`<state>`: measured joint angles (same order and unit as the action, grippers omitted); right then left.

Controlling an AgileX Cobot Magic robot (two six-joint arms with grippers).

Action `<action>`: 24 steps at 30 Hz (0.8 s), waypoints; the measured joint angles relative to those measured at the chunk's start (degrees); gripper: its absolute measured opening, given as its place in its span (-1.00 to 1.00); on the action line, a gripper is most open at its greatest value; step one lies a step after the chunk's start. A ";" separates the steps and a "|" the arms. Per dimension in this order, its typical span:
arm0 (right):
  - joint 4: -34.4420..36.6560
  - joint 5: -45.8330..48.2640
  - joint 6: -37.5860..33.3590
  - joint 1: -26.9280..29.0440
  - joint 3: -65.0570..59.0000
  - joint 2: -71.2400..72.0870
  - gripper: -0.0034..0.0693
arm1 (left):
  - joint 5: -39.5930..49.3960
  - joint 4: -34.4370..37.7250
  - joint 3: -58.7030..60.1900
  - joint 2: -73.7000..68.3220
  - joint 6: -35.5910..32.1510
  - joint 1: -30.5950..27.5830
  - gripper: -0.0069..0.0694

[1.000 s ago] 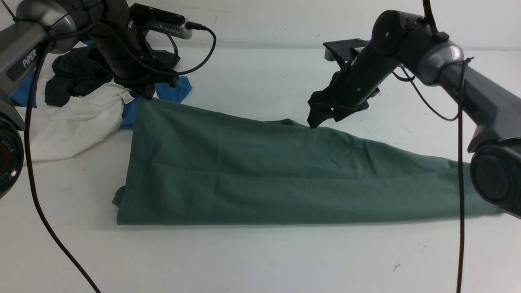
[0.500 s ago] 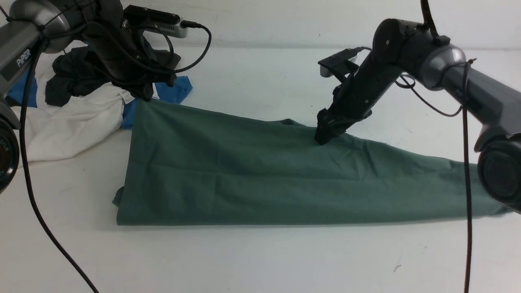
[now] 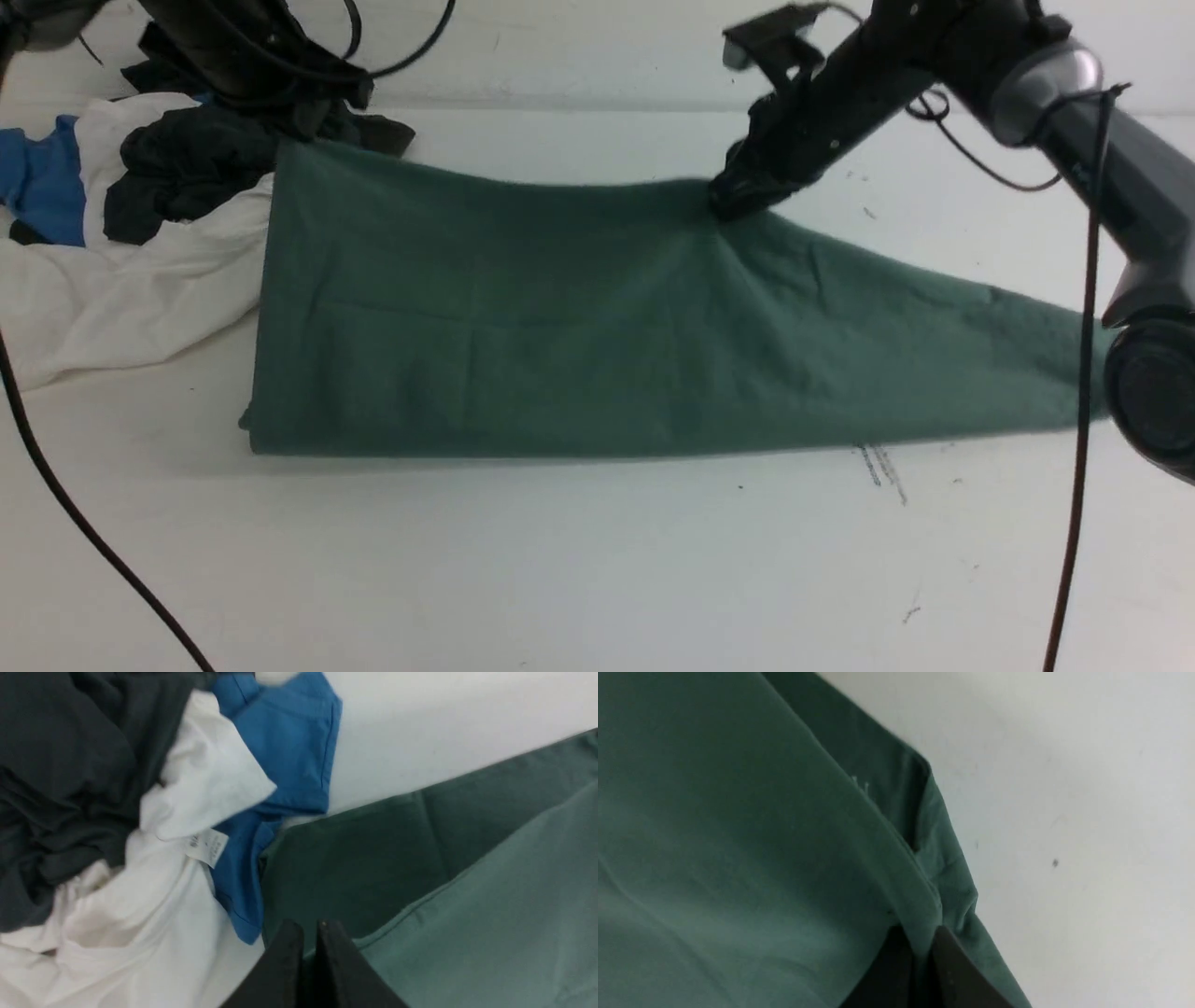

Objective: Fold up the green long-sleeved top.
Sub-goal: Use both arms to drag the lower edge of the fabric forward and fold it over the upper edge

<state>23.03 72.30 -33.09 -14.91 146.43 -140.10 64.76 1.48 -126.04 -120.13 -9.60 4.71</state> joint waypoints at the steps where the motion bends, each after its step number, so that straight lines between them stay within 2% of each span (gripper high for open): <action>1: 0.36 0.05 0.02 0.00 1.27 0.33 -0.88 | 0.00 0.00 -0.48 0.10 0.04 -0.17 -0.79; 7: 1.78 -0.10 -0.29 0.00 5.31 0.29 -0.88 | -3.09 -0.91 -1.85 -0.69 0.45 -2.08 -0.79; 13: 2.25 -7.77 -1.33 0.00 5.31 -5.64 -0.88 | -8.48 -1.48 -1.92 -6.67 0.83 -3.94 -0.79; 19: 0.83 -9.40 -2.27 -0.18 5.24 -10.15 -0.87 | -13.33 -1.48 -1.86 -12.22 0.83 -3.96 -0.79; 24: -0.16 -14.86 -2.41 -0.29 5.24 -10.82 -0.76 | -18.87 -1.48 -1.86 -15.34 0.83 -3.90 -0.79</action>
<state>22.87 57.44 -35.50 -15.20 151.67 -150.92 45.89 0.00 -127.90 -135.47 -8.77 0.80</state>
